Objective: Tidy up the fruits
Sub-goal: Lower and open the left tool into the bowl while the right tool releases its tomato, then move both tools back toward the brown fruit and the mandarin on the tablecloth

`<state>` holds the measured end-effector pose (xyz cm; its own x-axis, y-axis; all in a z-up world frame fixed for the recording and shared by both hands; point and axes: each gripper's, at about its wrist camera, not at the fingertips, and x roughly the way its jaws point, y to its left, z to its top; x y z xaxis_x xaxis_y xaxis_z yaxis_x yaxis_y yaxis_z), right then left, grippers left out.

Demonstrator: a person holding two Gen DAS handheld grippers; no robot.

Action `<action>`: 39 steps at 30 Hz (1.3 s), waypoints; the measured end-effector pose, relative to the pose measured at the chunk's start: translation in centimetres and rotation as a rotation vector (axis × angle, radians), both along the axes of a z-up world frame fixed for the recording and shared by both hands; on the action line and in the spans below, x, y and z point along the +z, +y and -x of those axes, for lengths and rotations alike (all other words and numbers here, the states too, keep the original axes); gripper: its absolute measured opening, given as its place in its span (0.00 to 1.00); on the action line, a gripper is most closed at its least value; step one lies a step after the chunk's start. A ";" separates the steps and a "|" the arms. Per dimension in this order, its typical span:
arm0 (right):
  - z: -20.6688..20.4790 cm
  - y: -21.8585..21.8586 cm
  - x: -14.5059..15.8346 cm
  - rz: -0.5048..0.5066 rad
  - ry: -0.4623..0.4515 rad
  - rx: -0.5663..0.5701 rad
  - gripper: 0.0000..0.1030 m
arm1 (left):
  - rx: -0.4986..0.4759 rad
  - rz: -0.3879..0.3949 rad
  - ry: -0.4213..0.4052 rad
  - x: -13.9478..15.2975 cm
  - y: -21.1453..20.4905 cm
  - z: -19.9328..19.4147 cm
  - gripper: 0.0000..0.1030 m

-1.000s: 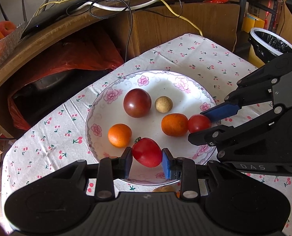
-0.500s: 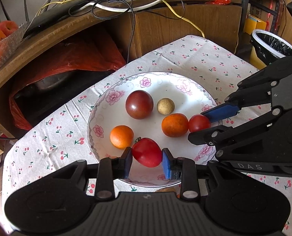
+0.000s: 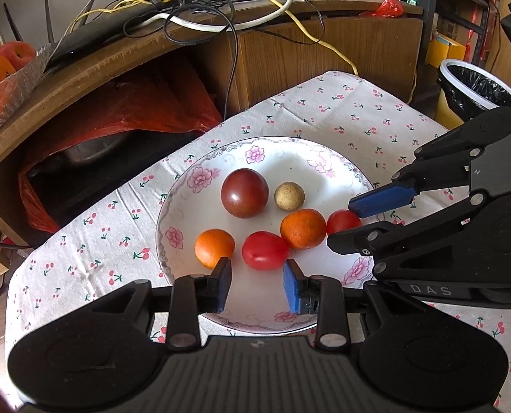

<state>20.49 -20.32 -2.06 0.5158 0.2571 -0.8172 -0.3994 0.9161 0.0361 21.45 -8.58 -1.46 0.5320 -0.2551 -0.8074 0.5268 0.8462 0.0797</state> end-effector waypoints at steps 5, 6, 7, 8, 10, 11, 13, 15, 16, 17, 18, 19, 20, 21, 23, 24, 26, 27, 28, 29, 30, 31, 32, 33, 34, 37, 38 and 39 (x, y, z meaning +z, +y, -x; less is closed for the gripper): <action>0.2 0.0 0.4 -0.003 -0.008 -0.002 0.25 | -0.003 0.006 -0.007 0.4 0.1 0.2 0.40; 0.3 0.0 0.5 -0.003 -0.011 -0.002 0.25 | -0.003 0.008 -0.009 0.5 0.2 0.3 0.40; 0.4 0.0 0.6 -0.003 -0.014 -0.002 0.25 | -0.002 0.009 -0.010 0.5 0.2 0.3 0.40; 0.5 0.0 0.7 -0.003 -0.017 -0.001 0.25 | -0.002 0.009 -0.012 0.6 0.2 0.4 0.40; 0.7 0.0 1.0 -0.006 -0.022 -0.001 0.25 | -0.001 0.010 -0.015 0.7 0.4 0.5 0.40; 0.8 0.1 1.1 -0.007 -0.024 0.000 0.25 | 0.000 0.010 -0.016 0.8 0.4 0.5 0.40; 1.0 0.2 1.3 -0.008 -0.027 0.003 0.26 | 0.000 0.010 -0.019 0.8 0.5 0.6 0.40; 1.1 0.3 1.5 -0.011 -0.031 0.002 0.26 | 0.002 0.012 -0.020 0.9 0.5 0.7 0.40; 1.2 0.3 1.6 -0.012 -0.032 0.002 0.26 | 0.002 0.013 -0.021 1.0 0.6 0.7 0.40; 1.3 0.4 1.7 -0.014 -0.034 0.002 0.26 | 0.001 0.014 -0.022 1.1 0.6 0.8 0.40; 1.3 0.4 1.7 -0.016 -0.035 0.003 0.26 | 0.000 0.014 -0.024 1.1 0.7 0.9 0.40; 1.4 0.4 1.8 -0.017 -0.034 0.004 0.26 | -0.001 0.014 -0.025 1.2 0.7 1.0 0.40; 1.5 0.5 1.8 -0.018 -0.036 0.005 0.26 | -0.001 0.014 -0.026 1.2 0.7 1.1 0.40; 1.6 0.5 1.9 -0.019 -0.038 0.006 0.26 | -0.001 0.015 -0.027 1.3 0.8 1.1 0.40; 1.8 0.6 2.0 -0.023 -0.039 0.009 0.26 | -0.003 0.017 -0.029 1.4 0.9 1.3 0.40; 1.9 0.6 2.1 -0.026 -0.039 0.011 0.26 | -0.003 0.018 -0.029 1.5 1.0 1.4 0.40; 2.1 0.8 2.2 -0.029 -0.036 0.018 0.26 | -0.005 0.018 -0.029 1.5 1.2 1.6 0.40; 2.3 0.9 2.2 -0.030 -0.035 0.022 0.26 | -0.006 0.017 -0.028 1.5 1.3 1.7 0.40; 2.4 0.9 2.2 -0.030 -0.033 0.026 0.26 | -0.008 0.016 -0.027 1.6 1.4 1.8 0.40; 2.6 1.0 2.2 -0.030 -0.029 0.032 0.26 | -0.009 0.014 -0.026 1.6 1.5 1.9 0.40; 2.8 1.2 2.3 -0.031 -0.026 0.037 0.26 | -0.010 0.013 -0.024 1.6 1.6 2.1 0.40; 3.0 1.3 2.3 -0.033 -0.023 0.042 0.27 | -0.012 0.014 -0.022 1.6 1.7 2.2 0.40; 3.2 1.4 2.3 -0.036 -0.018 0.048 0.28 | -0.015 0.016 -0.020 1.6 1.9 2.4 0.40; 3.5 1.5 2.2 -0.040 -0.011 0.056 0.30 | -0.017 0.020 -0.016 1.6 2.0 2.5 0.41; 3.8 1.7 2.2 -0.042 -0.004 0.066 0.31 | -0.019 0.024 -0.012 1.6 2.2 2.7 0.43; 4.7 2.3 1.9 -0.046 0.018 0.101 0.31 | -0.017 0.031 -0.007 1.7 2.9 3.2 0.46; 5.0 2.6 1.7 -0.051 0.030 0.114 0.31 | -0.016 0.031 -0.006 1.7 3.2 3.4 0.46; 5.3 2.8 1.5 -0.054 0.041 0.125 0.31 | -0.014 0.030 -0.004 1.6 3.4 3.6 0.46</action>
<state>15.24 -17.48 -0.56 0.4437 0.3617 -0.8199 -0.5073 0.8556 0.1029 17.85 -5.17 0.17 0.5315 -0.2869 -0.7970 0.5385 0.8407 0.0564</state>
